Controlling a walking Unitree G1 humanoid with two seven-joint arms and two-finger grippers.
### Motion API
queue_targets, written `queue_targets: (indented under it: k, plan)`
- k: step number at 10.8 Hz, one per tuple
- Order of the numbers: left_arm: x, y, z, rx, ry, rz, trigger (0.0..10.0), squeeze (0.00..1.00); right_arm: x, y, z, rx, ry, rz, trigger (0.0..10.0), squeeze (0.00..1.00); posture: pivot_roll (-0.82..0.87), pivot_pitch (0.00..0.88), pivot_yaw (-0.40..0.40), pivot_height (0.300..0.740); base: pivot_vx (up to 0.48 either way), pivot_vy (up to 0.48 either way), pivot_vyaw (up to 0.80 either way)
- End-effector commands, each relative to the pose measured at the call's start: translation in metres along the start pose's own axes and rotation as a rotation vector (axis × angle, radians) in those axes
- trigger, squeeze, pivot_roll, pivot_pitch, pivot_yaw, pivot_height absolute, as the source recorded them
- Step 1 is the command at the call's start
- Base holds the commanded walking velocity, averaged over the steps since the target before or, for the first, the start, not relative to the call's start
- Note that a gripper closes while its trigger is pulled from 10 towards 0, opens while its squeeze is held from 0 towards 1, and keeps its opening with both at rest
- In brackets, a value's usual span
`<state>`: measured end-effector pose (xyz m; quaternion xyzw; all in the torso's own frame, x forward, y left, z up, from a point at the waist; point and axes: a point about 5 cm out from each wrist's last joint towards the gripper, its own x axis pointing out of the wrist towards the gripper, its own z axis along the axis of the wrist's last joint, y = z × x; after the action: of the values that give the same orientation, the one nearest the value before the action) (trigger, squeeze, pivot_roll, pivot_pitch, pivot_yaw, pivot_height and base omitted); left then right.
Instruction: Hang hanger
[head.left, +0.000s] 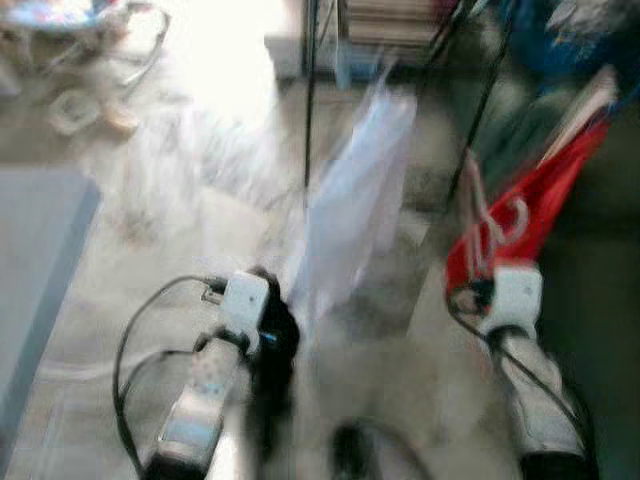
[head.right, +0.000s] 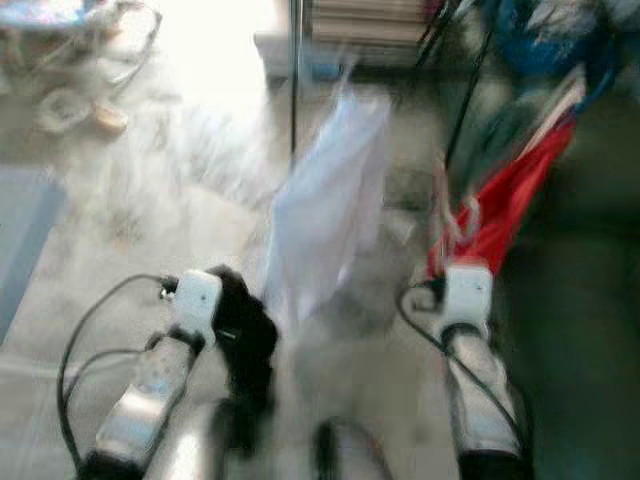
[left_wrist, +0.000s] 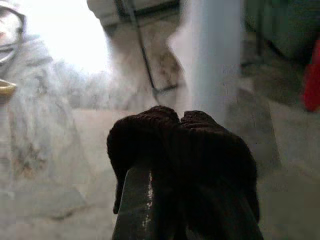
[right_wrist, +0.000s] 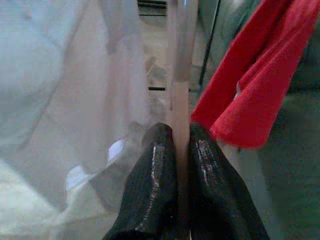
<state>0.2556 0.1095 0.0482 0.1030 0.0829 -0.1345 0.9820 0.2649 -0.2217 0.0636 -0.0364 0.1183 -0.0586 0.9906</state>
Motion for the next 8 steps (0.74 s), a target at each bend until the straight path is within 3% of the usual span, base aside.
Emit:
queue_targets:
  k: [1, 3, 4, 5, 6, 7, 8]
  plan:
    - [0.001, -0.002, 0.004, 0.011, -0.017, -0.009, 10.0, 0.0, -0.002, -0.005, -0.005, -0.016, 0.019, -0.021, 10.0, 0.0, 0.0, 0.186, -0.044, 0.74, -0.274, 0.0, 0.0]
    - [0.0, -0.003, 0.003, 0.012, -0.012, -0.015, 10.0, 0.0, -0.001, -0.003, -0.004, -0.032, 0.011, -0.047, 10.0, 0.0, -0.01, 0.187, -0.047, 0.74, -0.27, 0.0, 0.0]
    - [0.001, -0.004, 0.003, 0.009, -0.015, -0.022, 10.0, 0.0, 0.0, 0.001, -0.003, -0.078, 0.011, -0.003, 10.0, 0.0, -0.01, 0.187, -0.049, 0.74, 0.0, 0.0, 0.0]
    - [0.001, -0.005, 0.004, -0.001, -0.024, -0.023, 10.0, 0.0, -0.001, 0.0, -0.003, -0.023, 0.012, 0.007, 10.0, 0.0, -0.01, 0.187, -0.05, 0.74, 0.0, 0.0, 0.0]
    - [0.001, -0.004, 0.008, -0.081, -0.038, -0.043, 10.0, 0.0, 0.0, -0.005, -0.001, -0.017, 0.0, -0.014, 10.0, 0.0, -0.01, 0.187, -0.05, 0.74, 0.0, 0.0, 0.0]
    - [0.001, -0.009, 0.013, -0.178, -0.047, -0.123, 10.0, 0.0, 0.001, -0.007, -0.002, 0.026, 0.018, -0.024, 10.0, 0.0, -0.01, 0.187, -0.051, 0.74, 0.0, 0.0, -0.8]
    - [0.002, -0.009, 0.018, -0.156, -0.073, -0.117, 10.0, 0.0, 0.002, -0.006, -0.001, 0.022, 0.019, -0.018, 10.0, 0.0, -0.01, 0.186, -0.051, 0.74, 0.0, 0.0, -0.8]
